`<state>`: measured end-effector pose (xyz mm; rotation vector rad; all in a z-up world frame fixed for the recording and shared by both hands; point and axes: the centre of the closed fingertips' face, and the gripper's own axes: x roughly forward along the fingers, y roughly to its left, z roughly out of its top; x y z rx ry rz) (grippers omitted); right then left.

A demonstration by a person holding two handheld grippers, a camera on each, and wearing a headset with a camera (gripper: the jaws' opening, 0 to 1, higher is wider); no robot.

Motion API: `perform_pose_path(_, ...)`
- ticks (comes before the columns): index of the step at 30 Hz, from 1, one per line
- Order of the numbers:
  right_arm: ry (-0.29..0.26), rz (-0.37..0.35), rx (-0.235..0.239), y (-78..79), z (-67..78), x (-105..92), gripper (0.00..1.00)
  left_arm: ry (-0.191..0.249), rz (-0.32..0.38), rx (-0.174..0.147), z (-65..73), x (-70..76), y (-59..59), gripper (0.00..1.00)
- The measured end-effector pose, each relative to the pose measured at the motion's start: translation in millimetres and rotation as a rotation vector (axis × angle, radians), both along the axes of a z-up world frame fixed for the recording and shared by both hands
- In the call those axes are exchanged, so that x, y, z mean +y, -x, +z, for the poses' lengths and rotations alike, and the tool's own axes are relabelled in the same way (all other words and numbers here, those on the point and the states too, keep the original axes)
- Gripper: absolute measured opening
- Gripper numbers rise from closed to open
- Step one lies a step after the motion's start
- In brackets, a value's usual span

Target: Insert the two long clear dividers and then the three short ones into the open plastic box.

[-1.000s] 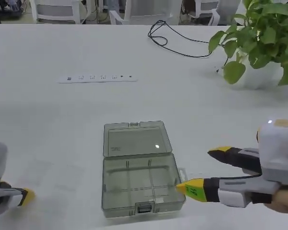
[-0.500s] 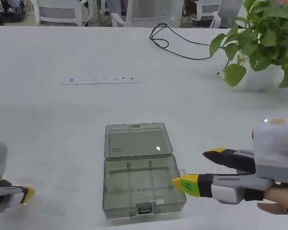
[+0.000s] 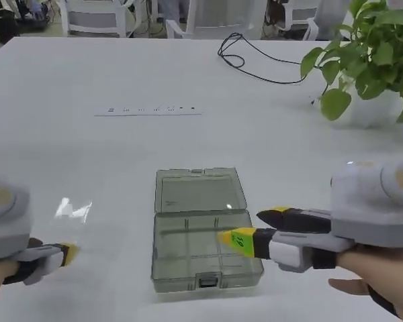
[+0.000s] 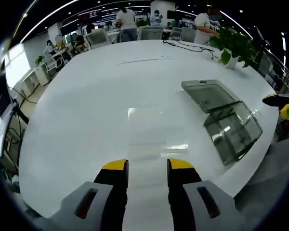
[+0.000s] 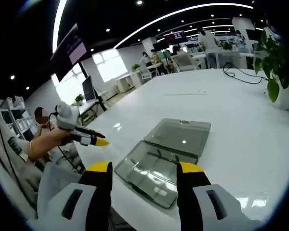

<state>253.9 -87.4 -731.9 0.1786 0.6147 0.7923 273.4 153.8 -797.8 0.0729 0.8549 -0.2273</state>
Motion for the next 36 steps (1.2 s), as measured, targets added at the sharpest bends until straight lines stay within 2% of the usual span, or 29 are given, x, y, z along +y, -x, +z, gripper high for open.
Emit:
perform_pose_path(4,-0.046,-0.001,0.008,1.9,1.3,12.8,0.5,0.026,0.003,-0.019,7.3,-10.5,7.2,0.3)
perform_pose_path(9,-0.09,0.001,0.019,6.2,1.6,26.5,0.47,0.102,0.003,-0.041,14.2,-30.5,16.6,0.3)
perform_pose_path(14,-0.135,-0.006,0.035,10.5,4.0,37.0,0.44,0.158,0.002,-0.051,18.4,-48.1,25.4,0.3)
perform_pose_path(19,-0.148,-0.008,0.033,13.9,4.4,46.4,0.4,0.226,-0.013,-0.059,24.4,-67.1,30.4,0.3)
perform_pose_path(23,-0.176,-0.011,0.041,16.3,5.7,54.5,0.38,0.283,-0.029,-0.082,32.2,-83.3,32.4,0.3)
perform_pose_path(25,-0.181,0.014,0.043,20.4,5.5,60.7,0.37,0.306,-0.044,-0.094,36.1,-91.3,34.6,0.3)
perform_pose_path(36,-0.216,0.016,0.034,22.6,6.7,73.7,0.33,0.339,-0.106,-0.134,44.8,-117.1,47.6,0.3)
